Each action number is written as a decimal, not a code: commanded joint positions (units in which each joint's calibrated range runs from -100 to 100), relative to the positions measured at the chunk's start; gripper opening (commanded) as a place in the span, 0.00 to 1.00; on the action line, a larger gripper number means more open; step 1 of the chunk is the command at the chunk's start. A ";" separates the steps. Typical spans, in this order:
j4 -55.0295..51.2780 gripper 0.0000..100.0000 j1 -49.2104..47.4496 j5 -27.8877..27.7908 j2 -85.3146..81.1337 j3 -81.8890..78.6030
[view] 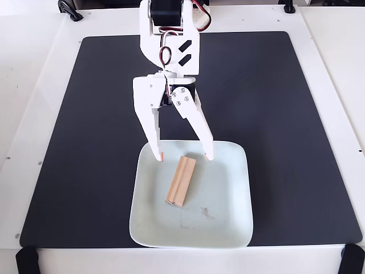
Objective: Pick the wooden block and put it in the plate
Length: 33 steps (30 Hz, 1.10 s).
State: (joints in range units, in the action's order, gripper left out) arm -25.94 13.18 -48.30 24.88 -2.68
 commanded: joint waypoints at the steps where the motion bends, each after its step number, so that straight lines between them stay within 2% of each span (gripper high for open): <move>1: 0.62 0.35 -0.08 0.25 -0.56 0.20; 6: -0.09 0.30 0.03 0.25 -1.49 -0.60; 8: 0.00 0.22 0.37 0.25 -2.17 -1.95; 11: 0.26 0.03 0.26 0.25 -5.48 -5.64; 12: 0.44 0.00 0.14 0.25 -7.00 -7.62; 15: 0.62 0.03 -0.30 0.25 -13.10 -14.91; 18: 0.70 0.01 -0.64 0.25 -20.90 -24.09; 33: 0.70 0.01 -6.02 0.25 -67.26 -71.77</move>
State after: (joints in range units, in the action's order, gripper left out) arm -25.85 8.26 -48.30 -34.50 -68.38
